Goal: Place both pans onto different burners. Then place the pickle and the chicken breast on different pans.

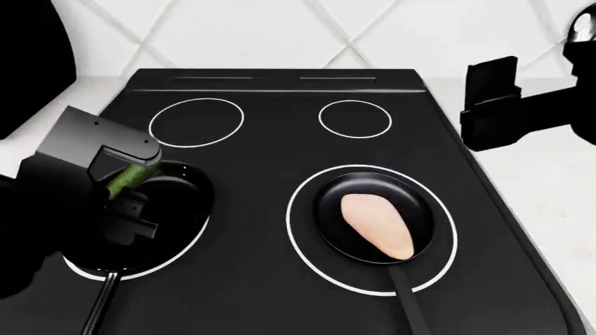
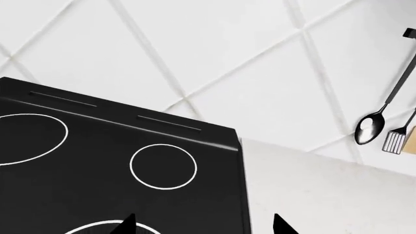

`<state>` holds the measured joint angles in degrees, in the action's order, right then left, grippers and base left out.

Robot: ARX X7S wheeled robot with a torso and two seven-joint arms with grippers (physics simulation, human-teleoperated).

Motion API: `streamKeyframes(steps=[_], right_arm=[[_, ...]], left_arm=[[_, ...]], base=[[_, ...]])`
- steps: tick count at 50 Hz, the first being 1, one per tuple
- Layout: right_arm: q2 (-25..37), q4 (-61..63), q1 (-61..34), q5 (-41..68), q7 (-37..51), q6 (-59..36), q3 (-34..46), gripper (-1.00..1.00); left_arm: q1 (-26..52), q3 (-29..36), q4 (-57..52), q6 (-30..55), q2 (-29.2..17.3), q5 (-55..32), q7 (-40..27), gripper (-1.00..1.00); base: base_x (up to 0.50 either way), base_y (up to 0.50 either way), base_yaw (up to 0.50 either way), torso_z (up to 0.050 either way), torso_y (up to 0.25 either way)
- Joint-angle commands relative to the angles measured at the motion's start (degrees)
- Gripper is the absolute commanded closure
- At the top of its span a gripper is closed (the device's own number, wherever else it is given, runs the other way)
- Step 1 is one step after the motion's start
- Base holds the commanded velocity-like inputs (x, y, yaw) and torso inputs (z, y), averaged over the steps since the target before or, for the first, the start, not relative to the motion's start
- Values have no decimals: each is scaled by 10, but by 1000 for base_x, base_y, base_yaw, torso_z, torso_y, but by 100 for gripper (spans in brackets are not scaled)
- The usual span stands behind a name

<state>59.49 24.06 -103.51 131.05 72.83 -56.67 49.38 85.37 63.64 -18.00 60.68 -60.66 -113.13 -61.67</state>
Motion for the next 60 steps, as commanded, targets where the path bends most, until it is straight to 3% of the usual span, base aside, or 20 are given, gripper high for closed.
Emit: streamKeyframes(steps=[1, 54, 55, 60], right_arm=[[2, 3, 6, -4, -4, 3, 2, -100], [11, 9, 15, -13, -11, 5, 11, -100], [11, 9, 15, -13, -12, 5, 11, -100], [10, 8, 16, -14, -13, 5, 12, -100]], left_arm=[[-20, -2, 3, -23, -6, 25, 13, 100], [-55, 17, 30, -38, 21, 69, 42, 100], [-55, 17, 31, -38, 21, 69, 43, -100], [-55, 16, 31, -38, 19, 71, 43, -100]], base=[[0, 0, 0, 0, 0], [0, 0, 0, 0, 0], [0, 0, 0, 0, 0], [0, 0, 0, 0, 0]])
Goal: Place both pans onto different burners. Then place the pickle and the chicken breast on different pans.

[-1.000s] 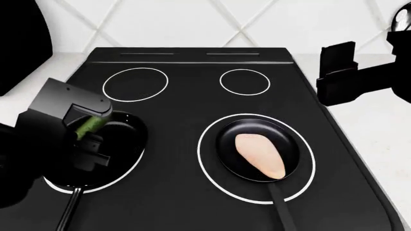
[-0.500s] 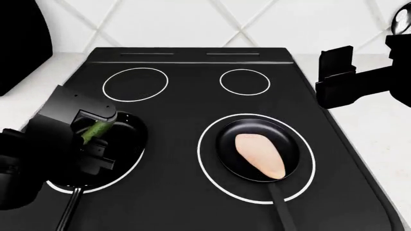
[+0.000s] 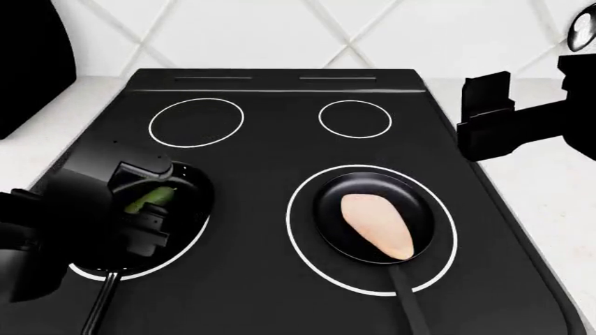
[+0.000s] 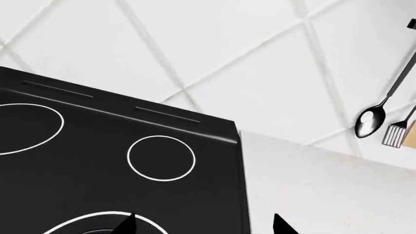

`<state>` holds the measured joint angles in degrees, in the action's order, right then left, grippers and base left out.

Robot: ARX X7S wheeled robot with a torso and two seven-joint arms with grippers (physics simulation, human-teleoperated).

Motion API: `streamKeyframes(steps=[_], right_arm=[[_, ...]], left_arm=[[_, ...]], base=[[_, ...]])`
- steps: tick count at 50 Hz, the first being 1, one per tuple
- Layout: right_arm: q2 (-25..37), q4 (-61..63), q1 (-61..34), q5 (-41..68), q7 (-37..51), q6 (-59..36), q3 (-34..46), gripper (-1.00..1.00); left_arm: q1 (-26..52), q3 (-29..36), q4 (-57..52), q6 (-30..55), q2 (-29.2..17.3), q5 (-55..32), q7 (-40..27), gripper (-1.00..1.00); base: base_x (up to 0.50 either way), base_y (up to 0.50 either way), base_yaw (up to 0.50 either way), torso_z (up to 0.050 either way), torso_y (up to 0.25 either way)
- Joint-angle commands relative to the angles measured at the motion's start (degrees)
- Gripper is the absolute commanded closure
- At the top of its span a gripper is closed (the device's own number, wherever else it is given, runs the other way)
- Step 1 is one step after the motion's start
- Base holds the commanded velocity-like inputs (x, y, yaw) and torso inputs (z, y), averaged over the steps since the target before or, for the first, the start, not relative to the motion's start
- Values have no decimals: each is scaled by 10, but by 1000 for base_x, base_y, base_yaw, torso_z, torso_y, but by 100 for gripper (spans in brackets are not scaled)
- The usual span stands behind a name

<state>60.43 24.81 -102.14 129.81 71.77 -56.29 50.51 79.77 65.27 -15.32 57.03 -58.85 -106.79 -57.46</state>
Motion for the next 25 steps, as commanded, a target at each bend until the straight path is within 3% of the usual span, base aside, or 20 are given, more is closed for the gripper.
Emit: streamKeyframes(steps=[1, 12, 25], right_arm=[[0, 0, 2, -2, -2, 1, 1, -100], [3, -1, -3, 0, 0, 1, 2, -100], [1, -4, -23, 16, 13, -5, 4, -100]], left_arm=[[1, 0, 4, -2, 0, 7, 0, -100], [10, -6, -2, -1, -9, -7, -12, -100], [112, -34, -22, 48, -31, -102, -78, -100]], base=[[0, 0, 0, 0, 0], [0, 0, 0, 0, 0], [0, 0, 0, 0, 1]])
